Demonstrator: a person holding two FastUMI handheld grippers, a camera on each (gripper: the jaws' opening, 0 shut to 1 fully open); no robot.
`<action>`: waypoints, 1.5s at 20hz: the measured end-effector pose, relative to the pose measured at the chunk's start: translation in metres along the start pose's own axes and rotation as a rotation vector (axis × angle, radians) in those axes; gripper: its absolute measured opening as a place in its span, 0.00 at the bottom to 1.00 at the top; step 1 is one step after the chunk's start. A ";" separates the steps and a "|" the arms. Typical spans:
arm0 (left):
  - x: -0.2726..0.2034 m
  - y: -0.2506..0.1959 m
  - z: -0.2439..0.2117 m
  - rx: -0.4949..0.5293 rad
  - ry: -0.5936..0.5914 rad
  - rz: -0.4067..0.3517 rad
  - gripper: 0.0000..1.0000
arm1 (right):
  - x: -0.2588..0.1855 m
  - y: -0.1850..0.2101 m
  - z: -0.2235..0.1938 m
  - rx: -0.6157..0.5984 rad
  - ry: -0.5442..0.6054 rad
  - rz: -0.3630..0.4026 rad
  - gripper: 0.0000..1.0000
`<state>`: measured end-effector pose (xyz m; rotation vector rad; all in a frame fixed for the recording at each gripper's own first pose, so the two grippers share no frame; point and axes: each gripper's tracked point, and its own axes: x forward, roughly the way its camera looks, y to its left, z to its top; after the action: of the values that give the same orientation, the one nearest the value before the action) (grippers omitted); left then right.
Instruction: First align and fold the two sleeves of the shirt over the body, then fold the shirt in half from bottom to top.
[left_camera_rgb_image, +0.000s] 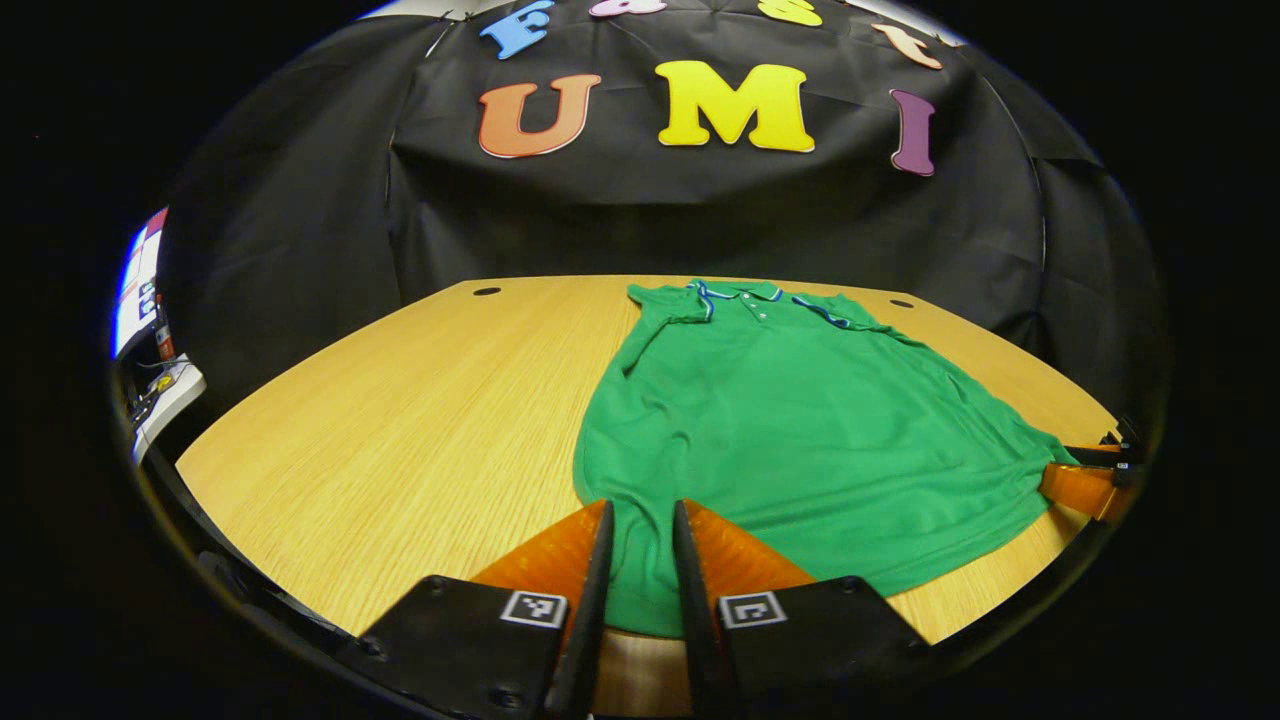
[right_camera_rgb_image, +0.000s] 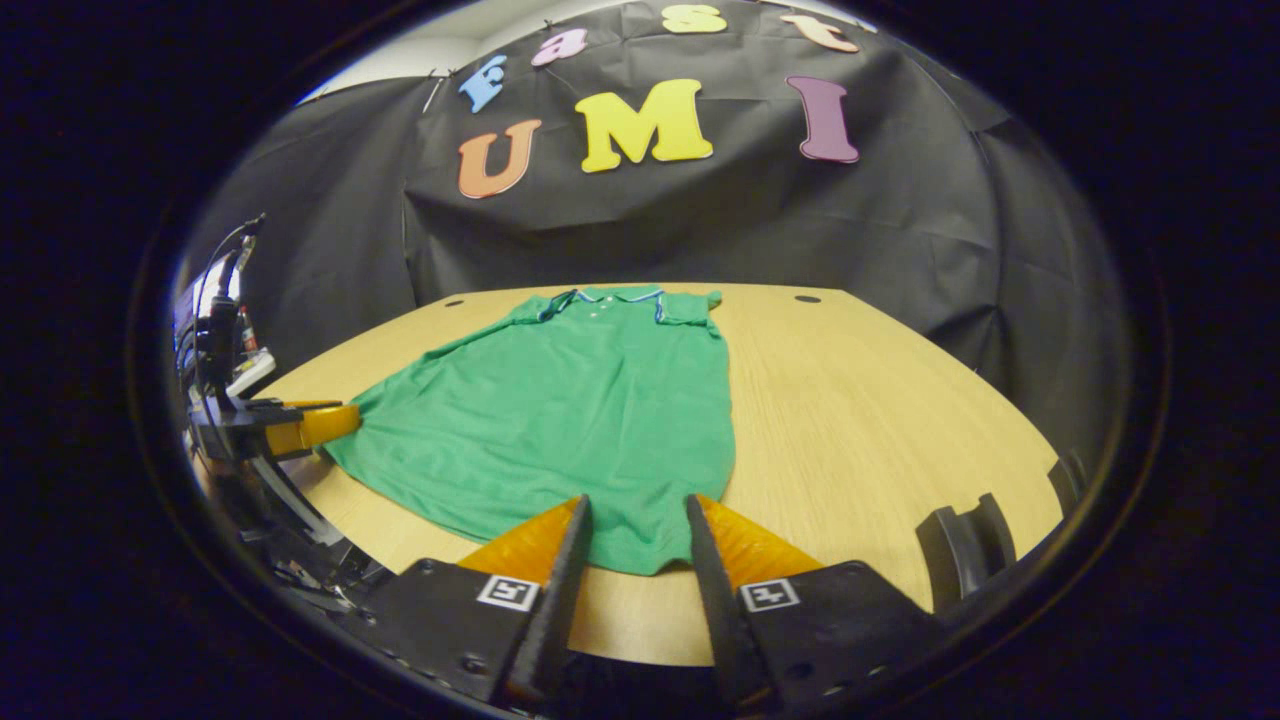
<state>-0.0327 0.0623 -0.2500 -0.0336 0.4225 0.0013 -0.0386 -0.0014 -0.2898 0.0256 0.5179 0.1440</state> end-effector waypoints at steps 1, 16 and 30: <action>0.001 -0.001 0.001 0.006 -0.003 -0.001 0.34 | 0.003 0.002 0.002 0.010 -0.001 0.017 0.41; -0.016 -0.018 0.041 0.004 -0.086 -0.037 0.10 | -0.022 0.012 0.046 -0.109 -0.119 0.059 0.00; -0.008 -0.013 0.146 -0.009 -0.237 -0.052 0.10 | -0.030 0.003 0.187 -0.131 -0.348 0.029 0.00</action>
<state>0.0202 0.0542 -0.1135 -0.0522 0.1849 -0.0437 0.0281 -0.0003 -0.1128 -0.0687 0.1603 0.1971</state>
